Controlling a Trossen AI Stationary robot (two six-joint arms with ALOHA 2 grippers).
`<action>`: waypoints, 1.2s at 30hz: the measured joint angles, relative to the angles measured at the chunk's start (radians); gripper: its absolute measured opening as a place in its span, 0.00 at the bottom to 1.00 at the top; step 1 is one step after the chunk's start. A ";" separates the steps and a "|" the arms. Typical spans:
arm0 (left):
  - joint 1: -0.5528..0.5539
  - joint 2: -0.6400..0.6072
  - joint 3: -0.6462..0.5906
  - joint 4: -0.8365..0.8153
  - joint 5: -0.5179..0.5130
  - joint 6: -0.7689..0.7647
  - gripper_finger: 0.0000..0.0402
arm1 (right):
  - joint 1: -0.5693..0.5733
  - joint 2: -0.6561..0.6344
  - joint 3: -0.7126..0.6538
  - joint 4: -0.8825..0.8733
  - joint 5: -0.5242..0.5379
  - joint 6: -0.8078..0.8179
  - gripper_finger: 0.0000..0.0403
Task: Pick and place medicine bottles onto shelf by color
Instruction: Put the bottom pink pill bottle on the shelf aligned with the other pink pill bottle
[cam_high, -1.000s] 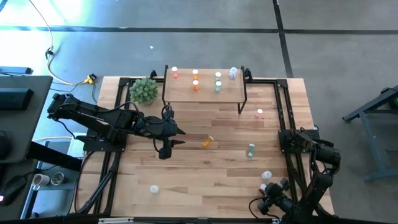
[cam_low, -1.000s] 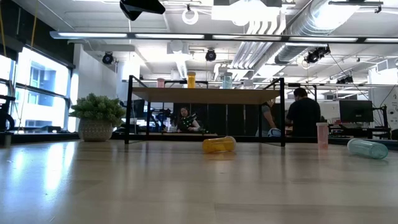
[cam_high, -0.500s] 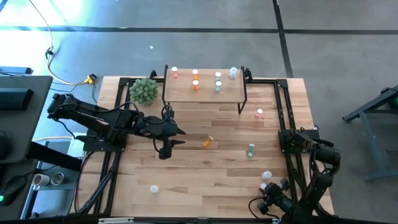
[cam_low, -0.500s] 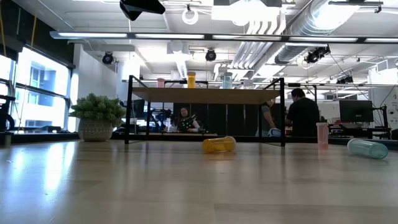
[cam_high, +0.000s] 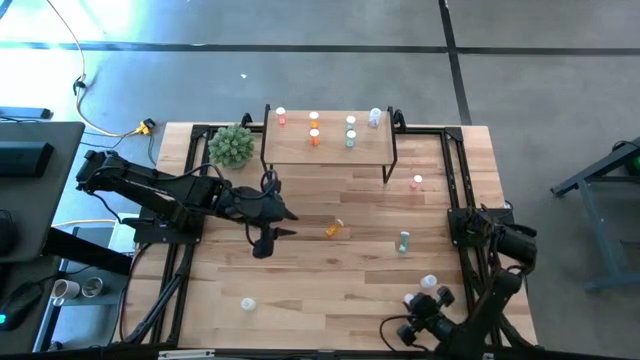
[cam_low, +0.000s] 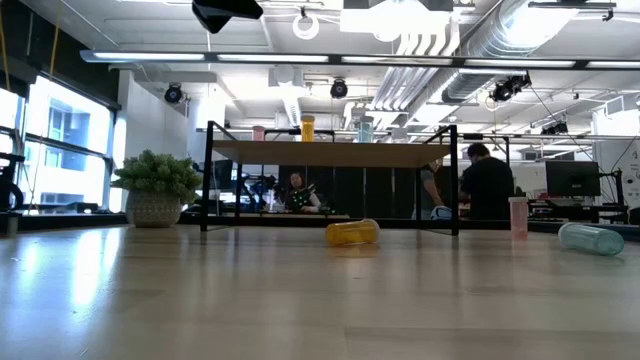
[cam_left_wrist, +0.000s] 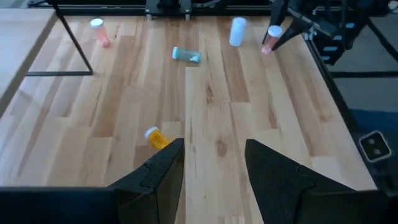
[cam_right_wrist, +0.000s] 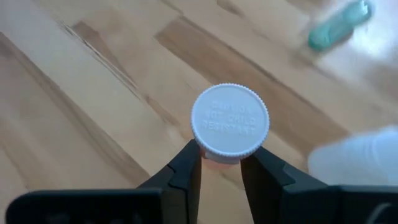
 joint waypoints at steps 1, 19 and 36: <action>0.000 0.000 0.000 -0.006 0.002 0.010 0.40 | -0.014 0.000 0.015 -0.011 0.001 -0.026 0.21; 0.058 -0.001 0.001 -0.161 0.037 0.125 0.40 | -0.253 -0.138 0.107 -0.031 0.029 -0.555 0.21; 0.056 -0.002 0.001 -0.160 0.044 0.206 0.40 | -0.546 -0.342 0.107 0.147 -0.156 -1.139 0.21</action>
